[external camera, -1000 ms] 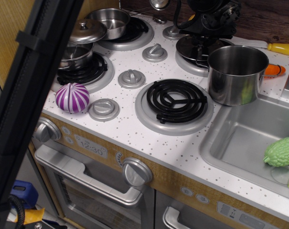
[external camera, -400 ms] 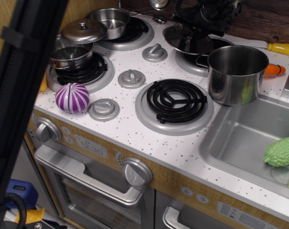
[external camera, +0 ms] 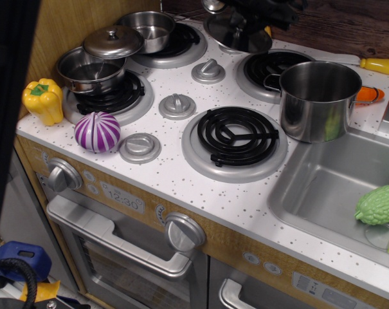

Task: Put lid on pot or pan

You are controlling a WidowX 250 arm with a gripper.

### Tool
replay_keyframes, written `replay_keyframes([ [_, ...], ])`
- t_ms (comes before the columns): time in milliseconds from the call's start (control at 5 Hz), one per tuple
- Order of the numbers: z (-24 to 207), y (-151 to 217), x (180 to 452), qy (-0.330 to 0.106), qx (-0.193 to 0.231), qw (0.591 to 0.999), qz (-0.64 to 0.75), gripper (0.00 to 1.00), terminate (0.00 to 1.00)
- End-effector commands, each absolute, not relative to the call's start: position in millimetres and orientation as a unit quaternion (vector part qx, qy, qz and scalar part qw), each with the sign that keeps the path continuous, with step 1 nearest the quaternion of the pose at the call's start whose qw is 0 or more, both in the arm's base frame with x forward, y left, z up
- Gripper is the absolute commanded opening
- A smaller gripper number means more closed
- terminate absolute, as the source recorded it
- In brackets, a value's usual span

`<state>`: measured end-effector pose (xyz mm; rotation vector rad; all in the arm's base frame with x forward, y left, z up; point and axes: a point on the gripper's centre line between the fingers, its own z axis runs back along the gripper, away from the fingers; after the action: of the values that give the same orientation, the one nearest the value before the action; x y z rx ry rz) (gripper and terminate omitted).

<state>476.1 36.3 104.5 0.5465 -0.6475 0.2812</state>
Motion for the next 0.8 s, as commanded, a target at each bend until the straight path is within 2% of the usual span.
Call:
replay_keyframes([
  [0, 153.0, 8.9, 468.0, -0.352, 0.227, 0.890, 0.181, 0.00, 0.00],
  [600, 159.0, -55.9, 460.9, -0.344, 0.185, 0.892, 0.228, 0.00, 0.00],
])
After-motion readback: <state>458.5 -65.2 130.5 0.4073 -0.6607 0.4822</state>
